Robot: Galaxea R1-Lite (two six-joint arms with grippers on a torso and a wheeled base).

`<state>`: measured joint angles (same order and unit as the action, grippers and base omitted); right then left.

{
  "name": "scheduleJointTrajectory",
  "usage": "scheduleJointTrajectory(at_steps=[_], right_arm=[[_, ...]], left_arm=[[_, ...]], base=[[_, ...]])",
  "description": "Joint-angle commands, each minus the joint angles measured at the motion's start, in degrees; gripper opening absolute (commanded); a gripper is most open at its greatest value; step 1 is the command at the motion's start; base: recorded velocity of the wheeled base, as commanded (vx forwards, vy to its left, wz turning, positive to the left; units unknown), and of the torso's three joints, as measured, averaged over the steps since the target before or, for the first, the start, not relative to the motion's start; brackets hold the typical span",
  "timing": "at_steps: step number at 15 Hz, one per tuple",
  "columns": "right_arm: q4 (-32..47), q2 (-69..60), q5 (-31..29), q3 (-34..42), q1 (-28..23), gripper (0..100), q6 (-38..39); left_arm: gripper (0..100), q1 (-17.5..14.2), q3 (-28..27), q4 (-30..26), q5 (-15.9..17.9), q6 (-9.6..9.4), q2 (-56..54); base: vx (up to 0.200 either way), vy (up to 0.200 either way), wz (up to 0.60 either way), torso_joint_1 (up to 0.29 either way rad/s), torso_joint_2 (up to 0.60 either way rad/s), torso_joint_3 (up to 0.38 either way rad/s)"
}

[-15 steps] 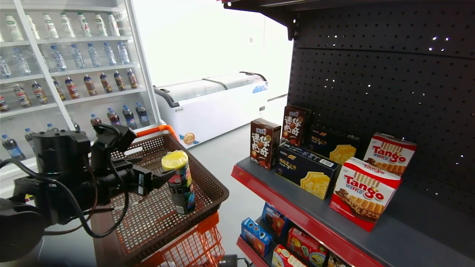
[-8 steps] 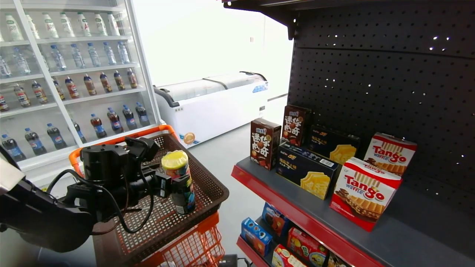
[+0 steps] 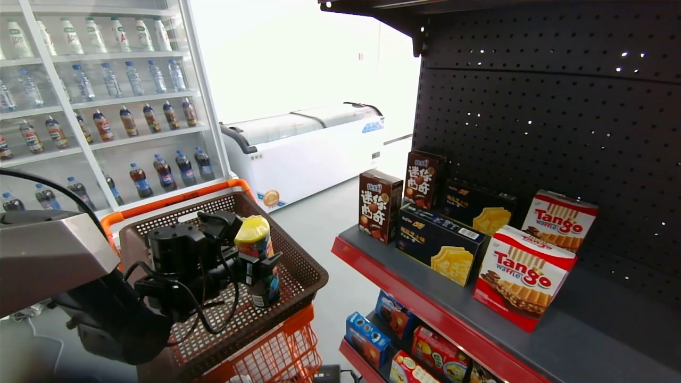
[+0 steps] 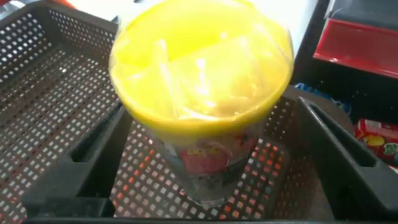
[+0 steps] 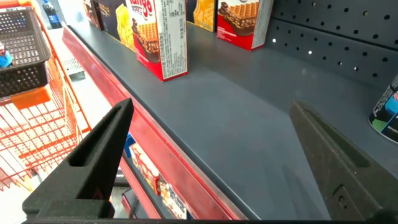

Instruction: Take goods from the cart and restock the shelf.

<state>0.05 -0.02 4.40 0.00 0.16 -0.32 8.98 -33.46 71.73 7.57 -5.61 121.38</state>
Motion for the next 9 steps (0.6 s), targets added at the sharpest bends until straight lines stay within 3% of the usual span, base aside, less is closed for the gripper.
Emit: scheduleJointTrajectory(at_steps=[1, 9], right_arm=[[-0.05, 0.02, 0.08, 0.00, 0.02, 100, -0.03], [0.04, 0.02, -0.01, 0.00, 0.02, 100, -0.03]], left_arm=[[100, -0.02, -0.29, 2.19, -0.01, -0.02, 4.04], [100, -0.02, -1.08, 6.76, -2.12, -0.02, 9.49]], base=[[0.000, 0.000, 0.00, 0.000, 0.00, 0.000], [0.000, 0.000, 0.00, 0.000, 0.00, 0.000]])
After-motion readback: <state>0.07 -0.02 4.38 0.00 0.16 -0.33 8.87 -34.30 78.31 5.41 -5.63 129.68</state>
